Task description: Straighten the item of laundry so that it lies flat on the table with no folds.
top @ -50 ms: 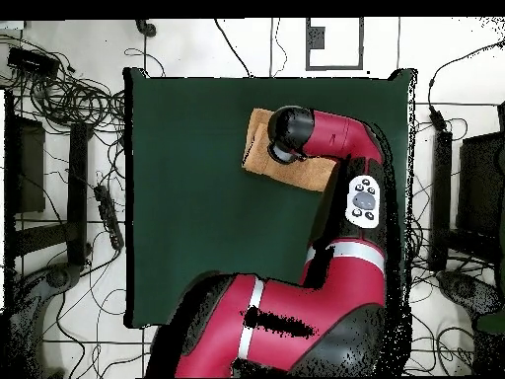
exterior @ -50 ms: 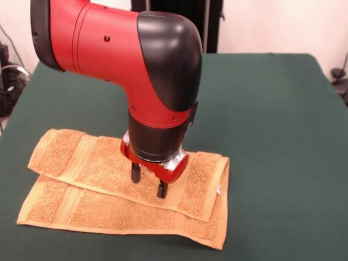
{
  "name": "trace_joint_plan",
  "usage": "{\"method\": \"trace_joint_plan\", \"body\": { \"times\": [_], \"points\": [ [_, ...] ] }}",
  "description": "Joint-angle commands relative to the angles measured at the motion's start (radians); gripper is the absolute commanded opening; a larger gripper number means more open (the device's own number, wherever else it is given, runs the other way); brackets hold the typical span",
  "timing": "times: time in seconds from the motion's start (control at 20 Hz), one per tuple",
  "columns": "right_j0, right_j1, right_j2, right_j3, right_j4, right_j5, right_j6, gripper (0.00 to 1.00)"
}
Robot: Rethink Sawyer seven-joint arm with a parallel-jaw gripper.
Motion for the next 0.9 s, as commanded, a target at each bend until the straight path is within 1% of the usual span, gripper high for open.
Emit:
{"method": "trace_joint_plan", "body": {
  "times": [0.05,0.25,0.3,0.65,0.9],
  "points": [
    [0.05,0.095,0.046,0.003,0.045,-0.013,0.245,1.0],
    [0.052,0.101,0.029,-0.012,0.037,-0.014,0.23,1.0],
    [0.052,0.103,0.027,-0.012,0.046,-0.015,0.226,0.0],
    [0.047,0.1,0.034,-0.001,0.05,-0.03,0.205,0.0],
    [0.05,0.096,0.032,0.013,0.05,-0.042,0.211,0.0]
  ]
}}
